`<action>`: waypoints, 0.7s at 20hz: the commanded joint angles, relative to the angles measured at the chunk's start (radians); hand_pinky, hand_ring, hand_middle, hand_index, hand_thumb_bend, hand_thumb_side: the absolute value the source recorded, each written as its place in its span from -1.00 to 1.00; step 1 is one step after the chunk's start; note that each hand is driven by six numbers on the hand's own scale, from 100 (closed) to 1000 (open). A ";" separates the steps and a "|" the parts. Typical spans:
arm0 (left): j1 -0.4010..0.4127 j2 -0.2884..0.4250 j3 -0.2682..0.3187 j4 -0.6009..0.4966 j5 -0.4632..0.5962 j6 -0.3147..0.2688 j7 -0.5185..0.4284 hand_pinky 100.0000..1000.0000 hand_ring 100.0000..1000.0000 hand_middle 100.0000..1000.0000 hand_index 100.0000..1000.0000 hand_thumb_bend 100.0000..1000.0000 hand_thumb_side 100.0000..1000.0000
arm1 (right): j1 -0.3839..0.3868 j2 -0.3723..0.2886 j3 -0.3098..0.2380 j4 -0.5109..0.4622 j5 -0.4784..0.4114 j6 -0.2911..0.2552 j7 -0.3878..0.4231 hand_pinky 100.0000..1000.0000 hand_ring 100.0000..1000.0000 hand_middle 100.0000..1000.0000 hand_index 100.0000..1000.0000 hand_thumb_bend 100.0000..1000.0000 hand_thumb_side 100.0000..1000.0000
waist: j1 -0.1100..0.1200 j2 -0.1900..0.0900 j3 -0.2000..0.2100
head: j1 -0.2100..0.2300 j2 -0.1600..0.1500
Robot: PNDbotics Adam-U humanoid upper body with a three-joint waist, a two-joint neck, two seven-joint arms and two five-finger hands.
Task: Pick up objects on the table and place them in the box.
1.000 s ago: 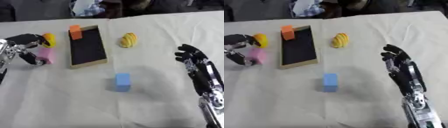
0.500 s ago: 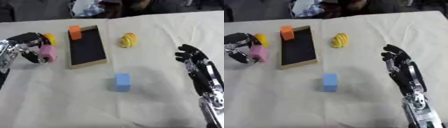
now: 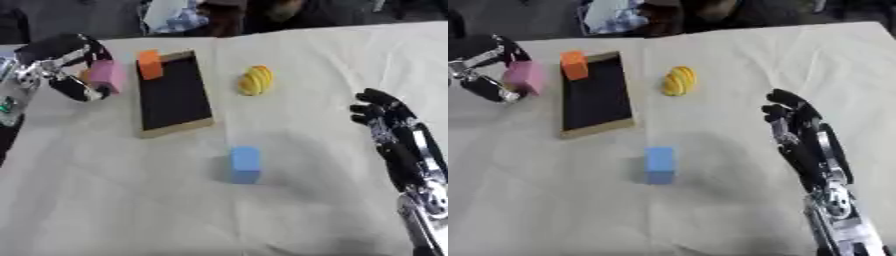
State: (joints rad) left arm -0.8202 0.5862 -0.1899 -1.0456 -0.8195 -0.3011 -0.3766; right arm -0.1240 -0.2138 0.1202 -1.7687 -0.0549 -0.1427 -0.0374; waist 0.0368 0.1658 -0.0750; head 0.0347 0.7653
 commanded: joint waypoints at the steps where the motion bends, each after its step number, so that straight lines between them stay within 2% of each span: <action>1: -0.016 -0.012 -0.044 -0.047 0.036 -0.023 -0.034 0.30 0.10 0.04 0.23 -0.42 -0.84 | -0.011 -0.002 0.000 -0.009 -0.005 -0.001 0.002 0.54 0.52 0.52 0.66 -1.00 -0.07 | 0.002 -0.023 -0.002 | 0.000 0.005; 4: -0.010 -0.027 -0.091 -0.063 0.068 -0.043 -0.087 0.31 0.10 0.05 0.25 -0.41 -0.83 | -0.009 -0.002 -0.002 -0.009 -0.005 -0.001 0.000 0.54 0.52 0.52 0.66 -1.00 -0.07 | 0.002 -0.026 0.000 | -0.005 0.005; 14: 0.020 -0.027 -0.145 -0.121 0.123 -0.052 -0.205 0.33 0.14 0.11 0.31 -0.35 -0.79 | -0.009 -0.002 -0.001 -0.009 -0.005 -0.001 0.000 0.54 0.52 0.52 0.66 -1.00 -0.07 | 0.002 -0.029 0.007 | -0.012 0.005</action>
State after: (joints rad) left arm -0.7875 0.5352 -0.3334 -1.1474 -0.7080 -0.3523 -0.5705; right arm -0.1237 -0.2076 0.1205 -1.7683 -0.0551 -0.1429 -0.0377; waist 0.0368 0.1658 -0.0682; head 0.0245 0.7653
